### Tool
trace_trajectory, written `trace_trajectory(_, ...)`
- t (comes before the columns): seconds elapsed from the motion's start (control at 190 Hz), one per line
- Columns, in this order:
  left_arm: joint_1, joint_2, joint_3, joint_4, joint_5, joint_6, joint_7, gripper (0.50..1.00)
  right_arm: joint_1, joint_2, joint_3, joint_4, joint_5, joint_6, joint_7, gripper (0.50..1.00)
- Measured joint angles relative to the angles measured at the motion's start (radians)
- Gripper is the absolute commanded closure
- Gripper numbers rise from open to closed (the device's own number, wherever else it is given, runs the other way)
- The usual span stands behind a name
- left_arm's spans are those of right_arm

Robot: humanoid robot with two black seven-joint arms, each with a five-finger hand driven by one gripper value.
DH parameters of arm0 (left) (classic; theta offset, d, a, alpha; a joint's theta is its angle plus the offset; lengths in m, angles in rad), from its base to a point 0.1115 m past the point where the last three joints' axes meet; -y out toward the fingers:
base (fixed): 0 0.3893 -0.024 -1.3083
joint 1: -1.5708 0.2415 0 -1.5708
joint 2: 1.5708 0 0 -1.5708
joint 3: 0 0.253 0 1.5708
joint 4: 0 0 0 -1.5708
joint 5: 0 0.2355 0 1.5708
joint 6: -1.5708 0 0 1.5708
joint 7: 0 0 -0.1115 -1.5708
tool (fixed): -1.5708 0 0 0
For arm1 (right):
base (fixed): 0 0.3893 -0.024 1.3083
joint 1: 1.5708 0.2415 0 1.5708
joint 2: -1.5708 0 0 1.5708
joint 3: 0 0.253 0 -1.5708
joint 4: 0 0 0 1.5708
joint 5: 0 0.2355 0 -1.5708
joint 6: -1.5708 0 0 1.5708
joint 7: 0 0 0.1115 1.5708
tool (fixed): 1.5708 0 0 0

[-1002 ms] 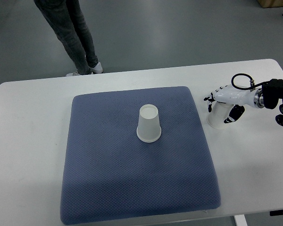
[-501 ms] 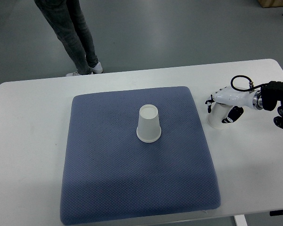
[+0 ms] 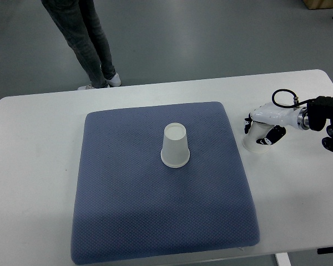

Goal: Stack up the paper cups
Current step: 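Close the right hand fingers around the loose white paper cup, then lift the cup with the right hand and carry it over the cup on the pad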

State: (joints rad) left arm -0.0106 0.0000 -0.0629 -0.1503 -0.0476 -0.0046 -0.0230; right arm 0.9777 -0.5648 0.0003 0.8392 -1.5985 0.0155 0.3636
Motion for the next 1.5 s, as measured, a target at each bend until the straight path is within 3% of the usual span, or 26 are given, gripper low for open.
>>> trace_trajectory(0.38, 0.0, 0.0, 0.0, 0.0, 0.0, 0.0, 0.0, 0.5, 0.018, -0.005, 0.002, 0.002, 0.021, 0.019, 0.0, 1.0)
trace_trajectory(0.759, 0.0, 0.0, 0.0, 0.0, 0.0, 0.0, 0.0, 0.5, 0.161, -0.041, 0.009, 0.022, 0.031, 0.078, 0.022, 1.0)
trace_trajectory(1.144, 0.0, 0.0, 0.0, 0.0, 0.0, 0.0, 0.0, 0.5, 0.285, -0.065, 0.087, 0.192, 0.047, 0.235, 0.042, 1.0)
trace_trajectory(1.502, 0.0, 0.0, 0.0, 0.0, 0.0, 0.0, 0.0, 0.5, 0.402, 0.002, 0.129, 0.266, 0.072, 0.361, 0.067, 1.0)
